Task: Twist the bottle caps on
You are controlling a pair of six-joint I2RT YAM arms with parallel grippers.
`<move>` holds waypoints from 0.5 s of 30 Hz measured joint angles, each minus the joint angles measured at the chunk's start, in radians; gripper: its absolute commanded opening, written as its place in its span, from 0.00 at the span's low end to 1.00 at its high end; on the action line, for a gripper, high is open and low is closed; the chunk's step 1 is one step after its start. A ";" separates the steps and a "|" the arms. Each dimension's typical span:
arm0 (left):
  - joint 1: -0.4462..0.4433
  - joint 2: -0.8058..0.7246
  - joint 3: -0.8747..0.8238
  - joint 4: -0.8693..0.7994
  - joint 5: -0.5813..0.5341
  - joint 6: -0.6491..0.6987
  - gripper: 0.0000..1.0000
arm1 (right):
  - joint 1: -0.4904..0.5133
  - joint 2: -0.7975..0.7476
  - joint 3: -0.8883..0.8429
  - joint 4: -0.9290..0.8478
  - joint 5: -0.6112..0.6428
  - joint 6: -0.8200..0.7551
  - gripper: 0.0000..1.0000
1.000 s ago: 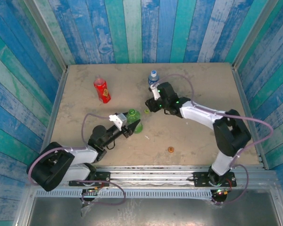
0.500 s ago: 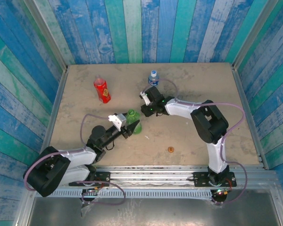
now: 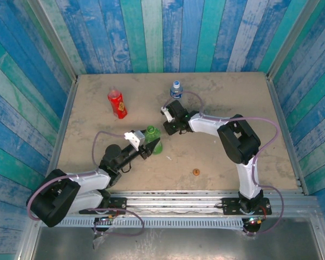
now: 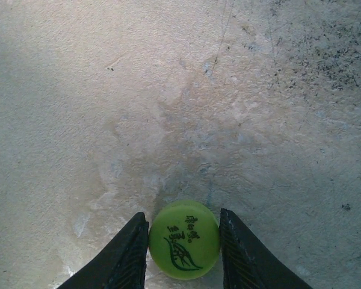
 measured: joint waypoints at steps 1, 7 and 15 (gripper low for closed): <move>0.000 0.000 0.000 0.000 0.001 0.000 0.59 | 0.000 0.000 0.000 0.000 0.001 -0.001 0.33; 0.000 0.000 0.000 0.000 0.005 0.000 0.60 | 0.000 0.000 0.000 -0.002 0.011 -0.005 0.37; 0.000 0.000 0.000 -0.001 0.008 0.004 0.61 | 0.000 0.000 0.000 -0.015 0.015 -0.010 0.36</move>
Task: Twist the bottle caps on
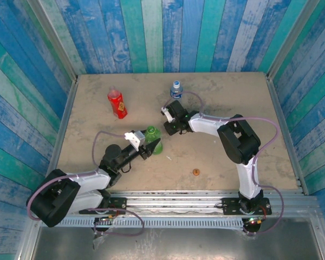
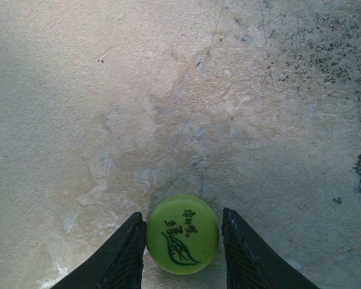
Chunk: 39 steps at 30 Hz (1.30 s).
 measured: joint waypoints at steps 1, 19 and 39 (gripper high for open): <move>0.000 0.000 0.000 0.000 0.000 0.000 0.61 | 0.000 0.000 0.000 -0.001 0.000 -0.001 0.36; -0.001 0.172 0.034 0.095 0.061 -0.002 0.61 | -0.031 -0.148 -0.111 -0.009 0.011 0.008 0.32; -0.070 0.513 0.226 0.296 0.121 0.039 0.62 | -0.124 -0.496 -0.192 -0.272 0.063 0.021 0.34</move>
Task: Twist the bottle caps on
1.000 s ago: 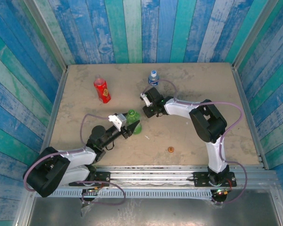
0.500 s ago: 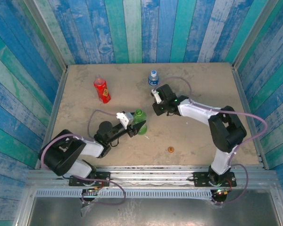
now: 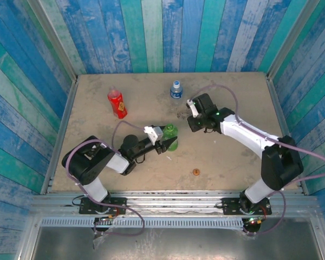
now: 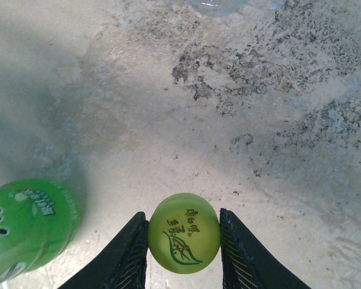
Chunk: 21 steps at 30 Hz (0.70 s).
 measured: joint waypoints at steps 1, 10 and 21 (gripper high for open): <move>0.000 0.000 0.000 0.000 0.002 0.004 0.62 | 0.000 -0.005 0.012 -0.017 -0.002 0.000 0.34; -0.001 0.000 0.000 0.001 0.004 0.010 0.62 | 0.044 -0.028 0.148 -0.152 -0.006 -0.011 0.34; -0.001 0.003 0.002 -0.003 0.018 0.010 0.62 | 0.133 -0.043 0.298 -0.293 -0.008 -0.010 0.34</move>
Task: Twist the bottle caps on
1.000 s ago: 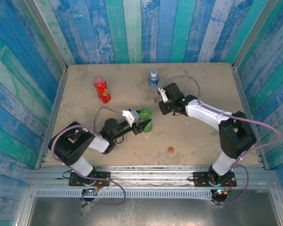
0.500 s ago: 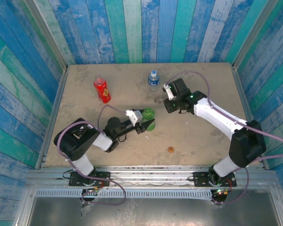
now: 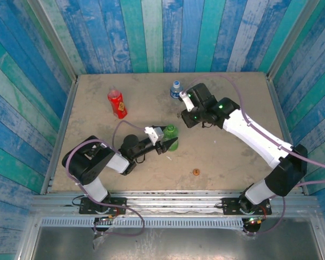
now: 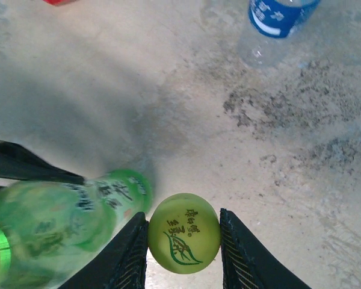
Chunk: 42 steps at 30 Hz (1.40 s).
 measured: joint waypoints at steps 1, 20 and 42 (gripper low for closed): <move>0.000 0.002 0.001 0.000 0.001 0.000 0.62 | 0.012 -0.002 0.015 -0.009 0.000 0.000 0.34; 0.000 0.016 0.052 -0.067 0.018 -0.017 0.59 | 0.149 0.023 0.102 -0.090 -0.033 -0.056 0.34; 0.001 0.050 0.076 -0.051 0.010 -0.080 0.58 | 0.151 0.081 0.143 -0.116 0.016 -0.035 0.32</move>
